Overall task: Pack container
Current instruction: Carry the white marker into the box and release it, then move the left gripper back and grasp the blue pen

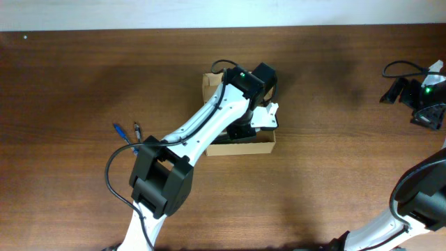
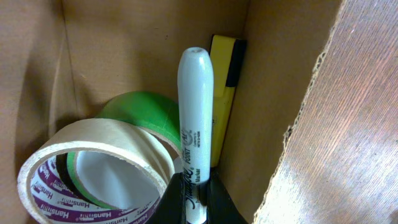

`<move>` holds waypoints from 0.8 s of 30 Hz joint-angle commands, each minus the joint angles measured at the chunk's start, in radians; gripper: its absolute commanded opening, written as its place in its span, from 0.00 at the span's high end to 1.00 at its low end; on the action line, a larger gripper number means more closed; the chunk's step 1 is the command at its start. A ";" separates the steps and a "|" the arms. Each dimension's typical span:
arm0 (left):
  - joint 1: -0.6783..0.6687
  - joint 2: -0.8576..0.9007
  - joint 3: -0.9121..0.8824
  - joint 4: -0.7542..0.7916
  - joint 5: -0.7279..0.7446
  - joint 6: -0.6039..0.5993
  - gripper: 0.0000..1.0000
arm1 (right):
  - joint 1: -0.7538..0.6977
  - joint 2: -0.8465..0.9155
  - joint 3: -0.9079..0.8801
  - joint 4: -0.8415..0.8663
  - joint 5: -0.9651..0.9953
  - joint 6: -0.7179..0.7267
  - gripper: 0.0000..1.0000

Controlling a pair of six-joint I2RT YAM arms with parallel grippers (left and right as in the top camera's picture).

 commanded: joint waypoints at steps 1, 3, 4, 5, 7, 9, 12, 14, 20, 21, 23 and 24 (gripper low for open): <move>-0.009 0.047 -0.006 -0.008 0.019 -0.005 0.98 | 0.005 0.001 0.000 0.000 0.013 0.002 0.01; -0.015 0.056 -0.006 -0.013 0.019 -0.005 0.98 | 0.005 0.001 0.001 0.000 0.013 0.002 0.01; -0.016 0.060 -0.006 -0.014 0.019 -0.005 0.98 | 0.005 0.001 0.001 0.000 0.013 0.002 0.01; -0.018 0.060 -0.006 -0.014 0.019 -0.005 0.98 | 0.005 0.001 0.001 0.001 0.013 0.002 0.01; -0.021 0.061 -0.006 -0.011 0.019 -0.005 0.98 | 0.005 0.001 0.001 0.000 0.013 0.002 0.01; -0.022 0.061 -0.006 -0.011 0.015 -0.006 0.94 | 0.005 0.001 0.001 0.000 0.013 0.002 0.01; -0.025 0.061 -0.003 -0.025 -0.017 -0.022 0.72 | 0.005 0.001 0.000 0.000 0.013 0.002 0.01; -0.025 0.058 0.011 -0.037 -0.066 -0.063 0.58 | 0.005 0.001 0.001 0.001 0.013 0.002 0.01; -0.003 -0.089 0.031 -0.030 -0.145 -0.131 0.22 | 0.005 0.001 0.001 0.001 0.013 0.002 0.01; 0.006 -0.129 0.031 -0.028 -0.144 -0.131 0.22 | 0.005 0.001 0.000 0.000 0.013 0.002 0.01; 0.031 -0.217 0.030 -0.018 -0.154 -0.173 0.22 | 0.005 0.001 0.001 0.000 0.013 0.002 0.01; 0.045 -0.256 0.030 -0.014 -0.159 -0.194 0.22 | 0.005 0.001 0.001 0.001 0.013 0.002 0.01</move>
